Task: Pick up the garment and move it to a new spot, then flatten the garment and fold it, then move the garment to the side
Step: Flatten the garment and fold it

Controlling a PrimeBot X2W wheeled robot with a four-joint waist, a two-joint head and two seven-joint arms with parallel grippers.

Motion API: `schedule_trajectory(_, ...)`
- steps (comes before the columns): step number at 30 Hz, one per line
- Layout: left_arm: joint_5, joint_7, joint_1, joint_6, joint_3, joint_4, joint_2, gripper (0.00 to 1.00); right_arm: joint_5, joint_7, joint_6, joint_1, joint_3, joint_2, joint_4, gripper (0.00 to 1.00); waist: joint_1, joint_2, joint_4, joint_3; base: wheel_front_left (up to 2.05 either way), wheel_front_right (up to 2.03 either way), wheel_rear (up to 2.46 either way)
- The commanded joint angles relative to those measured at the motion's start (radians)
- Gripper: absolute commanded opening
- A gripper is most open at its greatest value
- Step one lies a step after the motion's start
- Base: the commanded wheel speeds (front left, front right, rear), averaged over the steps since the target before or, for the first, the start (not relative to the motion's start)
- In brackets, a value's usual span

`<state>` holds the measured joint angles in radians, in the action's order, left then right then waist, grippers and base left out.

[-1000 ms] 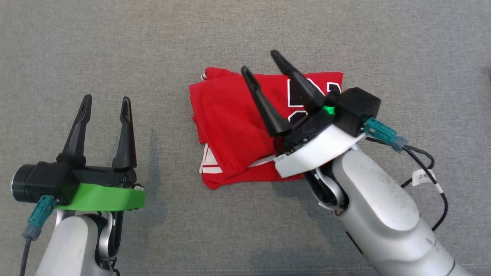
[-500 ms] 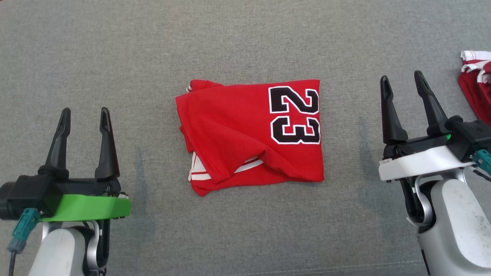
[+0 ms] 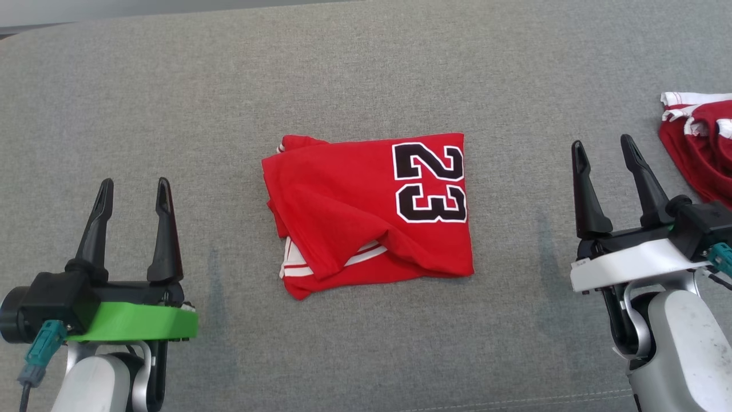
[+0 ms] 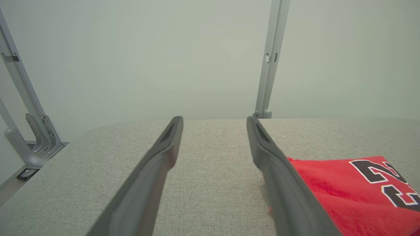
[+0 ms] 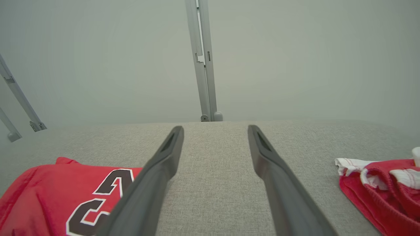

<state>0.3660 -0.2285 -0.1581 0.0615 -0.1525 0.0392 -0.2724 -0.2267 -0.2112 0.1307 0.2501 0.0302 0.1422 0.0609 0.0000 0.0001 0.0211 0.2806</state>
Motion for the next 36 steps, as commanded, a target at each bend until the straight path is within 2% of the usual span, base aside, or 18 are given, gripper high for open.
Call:
schedule_trajectory(1, 0.001, 0.002, 0.013, 0.006, 0.001, 0.003, -0.009, 1.0, -0.002, 0.003, 0.0, -0.009, -0.003, 0.007, 0.001, 1.0, 0.0, -0.0001, 0.001, -0.003, 0.0, 0.0, 0.0)
schedule_trajectory(6, 0.002, 0.006, 0.017, 0.009, -0.004, 0.008, -0.012, 1.0, -0.011, 0.004, 0.0, -0.015, -0.007, 0.014, 0.011, 1.0, 0.0, -0.0001, 0.004, -0.006, 0.0, 0.0, 0.0)
schedule_trajectory(7, 0.002, 0.007, 0.016, 0.009, -0.005, 0.009, -0.012, 1.0, -0.016, 0.008, 0.0, -0.01, -0.005, 0.016, 0.016, 0.51, 0.0, -0.0001, 0.006, -0.004, 0.0, 0.0, 0.0)
schedule_trajectory(8, 0.001, 0.008, 0.013, 0.009, -0.007, 0.01, -0.013, 1.0, -0.019, 0.012, 0.0, -0.002, 0.001, 0.019, 0.021, 0.13, 0.0, -0.0001, 0.008, -0.001, 0.0, 0.0, 0.0)
schedule_trajectory(9, 0.001, 0.009, 0.007, 0.008, -0.008, 0.012, -0.013, 1.0, -0.023, 0.015, 0.0, 0.009, 0.008, 0.021, 0.025, 0.0, 0.0, -0.0001, 0.012, 0.004, 0.0, 0.0, 0.0)
schedule_trajectory(15, 0.0, 0.003, -0.032, -0.006, -0.024, 0.013, -0.006, 1.0, -0.041, 0.031, 0.0, 0.086, 0.123, 0.017, 0.059, 0.0, 0.0, -0.0001, 0.048, 0.045, 0.0, 0.0, 0.0)
schedule_trajectory(26, 0.006, -0.021, -0.088, -0.026, -0.052, -0.031, 0.033, 1.0, -0.103, 0.027, 0.0, 0.243, 0.499, 0.018, 0.222, 0.0, 0.0, -0.0001, 0.123, 0.1, 0.0, 0.0, 0.0)
schedule_trajectory(36, 0.001, -0.033, -0.104, -0.038, -0.047, -0.058, 0.051, 1.0, -0.156, -0.001, 0.0, 0.322, 0.685, 0.033, 0.372, 0.0, 0.0, -0.0001, 0.139, 0.115, 0.0, 0.0, 0.0)
